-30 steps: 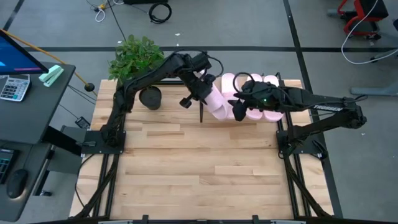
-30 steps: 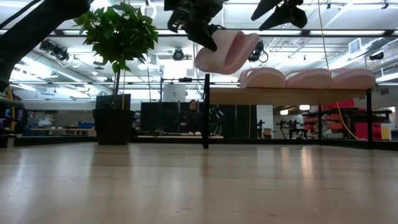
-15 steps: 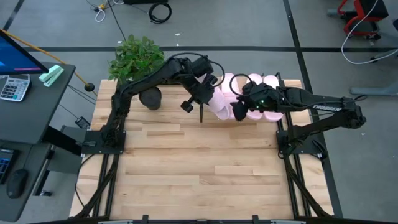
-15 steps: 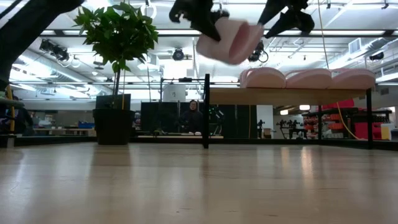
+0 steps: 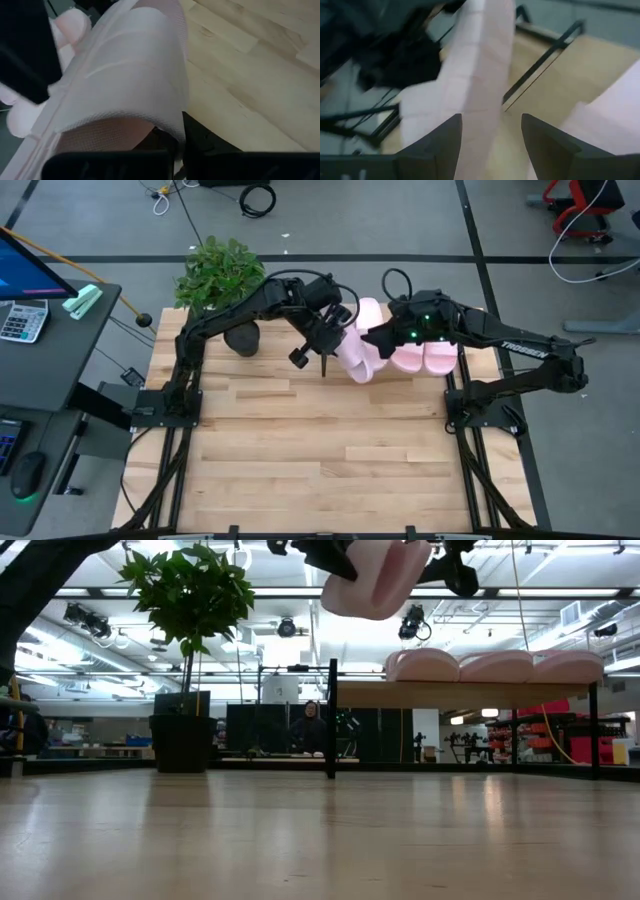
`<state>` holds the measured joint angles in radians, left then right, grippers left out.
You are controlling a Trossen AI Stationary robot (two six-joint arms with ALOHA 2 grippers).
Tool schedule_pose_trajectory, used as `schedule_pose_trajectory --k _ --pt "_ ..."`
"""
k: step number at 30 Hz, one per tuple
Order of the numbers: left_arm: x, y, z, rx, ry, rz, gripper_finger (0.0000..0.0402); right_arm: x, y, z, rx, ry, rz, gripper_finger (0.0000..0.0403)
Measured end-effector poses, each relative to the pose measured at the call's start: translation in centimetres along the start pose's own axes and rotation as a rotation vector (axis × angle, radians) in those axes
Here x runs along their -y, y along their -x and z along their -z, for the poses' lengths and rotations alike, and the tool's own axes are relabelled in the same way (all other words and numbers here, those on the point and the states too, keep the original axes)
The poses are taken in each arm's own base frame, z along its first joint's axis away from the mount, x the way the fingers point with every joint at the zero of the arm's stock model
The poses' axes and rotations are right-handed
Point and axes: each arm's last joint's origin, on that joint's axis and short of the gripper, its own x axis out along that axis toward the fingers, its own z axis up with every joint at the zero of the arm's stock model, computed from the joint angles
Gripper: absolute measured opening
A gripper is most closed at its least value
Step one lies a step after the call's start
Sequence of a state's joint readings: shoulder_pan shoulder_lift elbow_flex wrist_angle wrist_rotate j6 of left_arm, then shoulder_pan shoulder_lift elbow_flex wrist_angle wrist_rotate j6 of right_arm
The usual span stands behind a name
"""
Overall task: Pick and place slides into the shelf
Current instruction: Put the pink slide on the shelf
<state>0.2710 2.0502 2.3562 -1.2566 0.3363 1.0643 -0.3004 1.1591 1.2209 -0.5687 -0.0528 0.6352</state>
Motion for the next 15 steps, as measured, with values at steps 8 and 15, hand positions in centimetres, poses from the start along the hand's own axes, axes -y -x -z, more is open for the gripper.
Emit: schedule_pose_trajectory --k 8,15 --pt "-0.30 0.16 0.48 -0.016 0.016 -0.015 0.0012 -0.91 0.02 0.87 -0.114 0.040 -0.129 0.0224" --pt "-0.32 0.10 0.39 -0.010 0.012 -0.017 0.0012 -0.95 -0.12 0.91 -0.101 0.045 -0.109 0.0248"
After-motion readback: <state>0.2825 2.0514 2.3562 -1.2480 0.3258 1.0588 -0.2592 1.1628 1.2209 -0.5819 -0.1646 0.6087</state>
